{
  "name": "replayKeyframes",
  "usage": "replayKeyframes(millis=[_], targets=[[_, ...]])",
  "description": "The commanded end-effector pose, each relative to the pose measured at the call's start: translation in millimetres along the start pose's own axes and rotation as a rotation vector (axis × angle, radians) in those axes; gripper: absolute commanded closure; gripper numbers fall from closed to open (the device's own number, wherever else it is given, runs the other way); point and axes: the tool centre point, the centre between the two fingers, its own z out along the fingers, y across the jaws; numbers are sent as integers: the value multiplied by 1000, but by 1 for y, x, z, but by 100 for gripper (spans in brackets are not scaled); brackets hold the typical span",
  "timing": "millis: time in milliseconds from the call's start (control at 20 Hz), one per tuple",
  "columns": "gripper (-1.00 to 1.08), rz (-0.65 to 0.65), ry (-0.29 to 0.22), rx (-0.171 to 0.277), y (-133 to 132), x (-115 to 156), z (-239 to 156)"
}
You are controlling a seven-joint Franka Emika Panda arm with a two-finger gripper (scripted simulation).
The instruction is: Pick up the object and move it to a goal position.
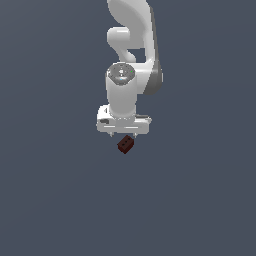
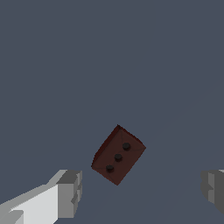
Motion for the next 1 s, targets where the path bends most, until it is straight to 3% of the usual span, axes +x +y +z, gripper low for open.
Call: replayKeyframes(millis=[0, 450, 950], targets=[[-92, 0, 0, 0, 0, 0, 0], [-92, 17, -4, -29, 34, -1, -5], [-92, 57, 0, -24, 29, -2, 1]])
